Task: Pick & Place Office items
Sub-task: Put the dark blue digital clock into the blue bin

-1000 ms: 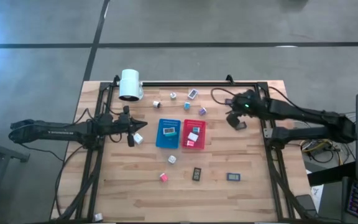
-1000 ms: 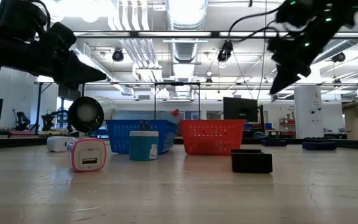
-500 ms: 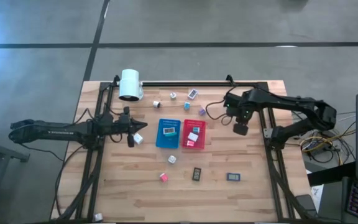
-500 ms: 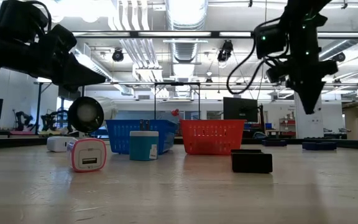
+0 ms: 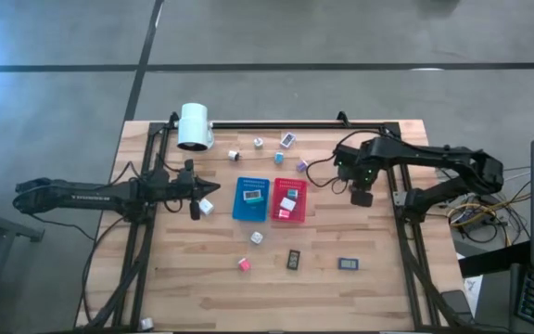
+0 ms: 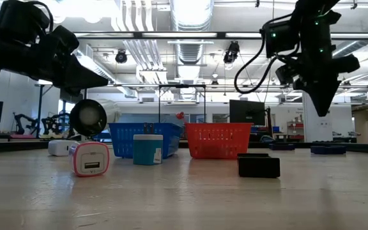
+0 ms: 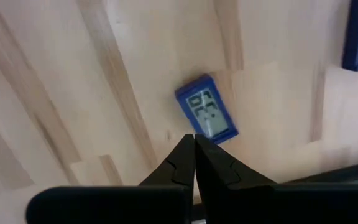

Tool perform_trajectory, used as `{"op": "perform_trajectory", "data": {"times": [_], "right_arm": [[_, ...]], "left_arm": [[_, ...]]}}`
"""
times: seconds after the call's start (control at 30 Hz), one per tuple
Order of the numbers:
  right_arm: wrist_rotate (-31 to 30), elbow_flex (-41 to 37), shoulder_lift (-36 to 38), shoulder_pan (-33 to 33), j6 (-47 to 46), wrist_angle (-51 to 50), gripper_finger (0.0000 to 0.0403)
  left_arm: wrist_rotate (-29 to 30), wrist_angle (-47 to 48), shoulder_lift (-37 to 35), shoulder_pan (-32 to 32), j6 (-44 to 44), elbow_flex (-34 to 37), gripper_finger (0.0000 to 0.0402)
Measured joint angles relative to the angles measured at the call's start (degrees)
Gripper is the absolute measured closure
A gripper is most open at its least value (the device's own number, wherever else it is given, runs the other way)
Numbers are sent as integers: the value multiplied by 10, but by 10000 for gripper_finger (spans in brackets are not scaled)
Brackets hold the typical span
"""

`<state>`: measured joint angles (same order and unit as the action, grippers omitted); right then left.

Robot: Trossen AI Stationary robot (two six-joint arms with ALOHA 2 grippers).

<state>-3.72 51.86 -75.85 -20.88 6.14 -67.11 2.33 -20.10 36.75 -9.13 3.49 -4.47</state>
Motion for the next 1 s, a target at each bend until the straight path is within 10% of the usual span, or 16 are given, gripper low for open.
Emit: {"op": "perform_trajectory", "data": {"times": [0.67, 1.0], "right_arm": [[-46, -26, -99, -2, 143, 54, 160], [-55, -36, -180, -4, 147, 86, 125]], "left_arm": [[0, 5, 0, 0, -2, 0, 390], [0, 9, 0, 0, -2, 0, 390]]}}
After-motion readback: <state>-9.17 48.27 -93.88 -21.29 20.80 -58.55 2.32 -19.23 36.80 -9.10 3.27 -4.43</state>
